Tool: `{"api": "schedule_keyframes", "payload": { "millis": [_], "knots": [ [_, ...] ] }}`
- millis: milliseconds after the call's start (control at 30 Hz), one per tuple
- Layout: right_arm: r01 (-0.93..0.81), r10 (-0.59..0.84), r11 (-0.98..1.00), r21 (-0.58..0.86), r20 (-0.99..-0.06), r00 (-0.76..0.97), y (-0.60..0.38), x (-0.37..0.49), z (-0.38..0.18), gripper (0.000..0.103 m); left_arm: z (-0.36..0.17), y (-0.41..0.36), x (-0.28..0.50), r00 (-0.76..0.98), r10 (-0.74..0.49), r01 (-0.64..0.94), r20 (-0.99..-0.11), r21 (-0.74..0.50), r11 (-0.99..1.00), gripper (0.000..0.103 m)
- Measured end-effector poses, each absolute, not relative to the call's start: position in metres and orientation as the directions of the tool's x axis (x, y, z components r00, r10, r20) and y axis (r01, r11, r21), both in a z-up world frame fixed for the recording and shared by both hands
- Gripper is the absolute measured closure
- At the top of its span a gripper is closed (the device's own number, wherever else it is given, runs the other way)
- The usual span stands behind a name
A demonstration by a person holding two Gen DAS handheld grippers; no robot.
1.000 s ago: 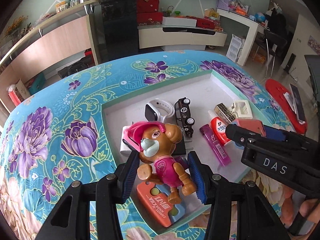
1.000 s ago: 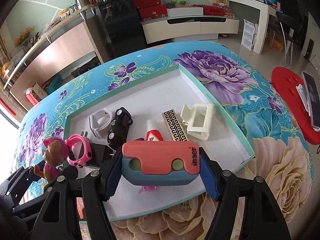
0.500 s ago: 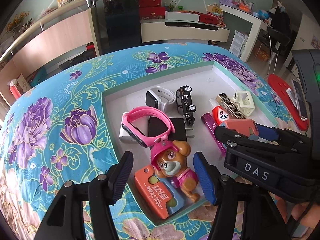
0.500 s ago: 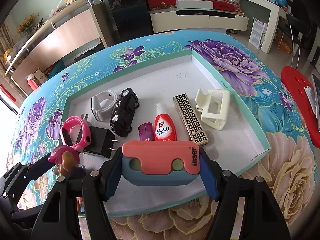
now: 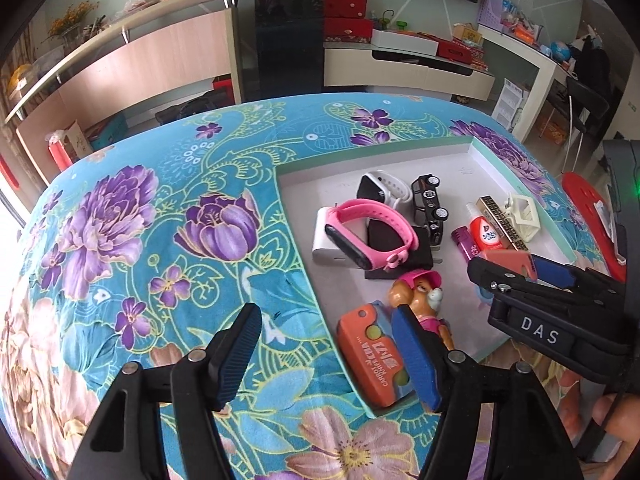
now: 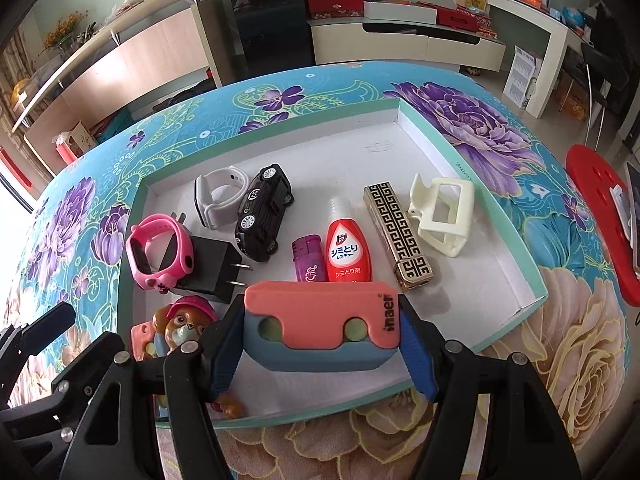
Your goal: Organize rigid objects
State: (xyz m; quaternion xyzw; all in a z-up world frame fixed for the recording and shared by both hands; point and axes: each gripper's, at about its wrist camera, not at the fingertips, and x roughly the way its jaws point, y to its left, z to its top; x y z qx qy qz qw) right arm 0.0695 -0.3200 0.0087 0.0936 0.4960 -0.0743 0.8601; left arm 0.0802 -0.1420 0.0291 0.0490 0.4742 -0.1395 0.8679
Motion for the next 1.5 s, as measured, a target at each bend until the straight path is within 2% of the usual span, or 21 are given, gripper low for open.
{"api": "schedule_keyframes", "payload": {
  "millis": [133,167,200,367,767,1333,1500],
  "knots": [
    [0.214,-0.042,0.974,0.079,-0.86,0.509,-0.315,0.068,0.009,0.028,0.026,-0.122,0.08,0.52,-0.181,0.23,-0.835,-0.067,0.971,0.03],
    [0.216,-0.047,0.974,0.074,-0.861,0.507,-0.315,0.067,0.009,0.022,0.024,-0.117,0.08,0.52,-0.174,0.215,-0.836,-0.069,0.974,0.022],
    [0.217,-0.05,0.974,0.07,-0.862,0.504,-0.315,0.067,0.008,0.022,0.023,-0.114,0.079,0.522,-0.168,0.201,-0.836,-0.071,0.977,0.013],
    [0.218,-0.067,0.975,0.05,-0.864,0.499,-0.31,0.063,0.004,0.021,0.016,-0.096,0.075,0.53,-0.145,0.151,-0.836,-0.076,0.986,0.0],
    [0.202,-0.092,0.979,0.026,-0.83,0.551,-0.292,0.044,0.015,0.02,0.012,-0.072,0.066,0.552,-0.129,0.087,-0.824,-0.098,0.991,0.0],
    [0.143,-0.086,0.99,-0.006,-0.826,0.557,-0.263,0.031,0.019,0.02,0.016,-0.054,0.052,0.566,-0.062,0.018,-0.822,-0.064,0.998,0.0],
    [0.139,-0.084,0.99,-0.008,-0.826,0.558,-0.261,0.03,0.019,0.02,0.014,-0.056,0.047,0.571,0.004,-0.002,-0.821,0.004,1.0,0.0]
  ]
}}
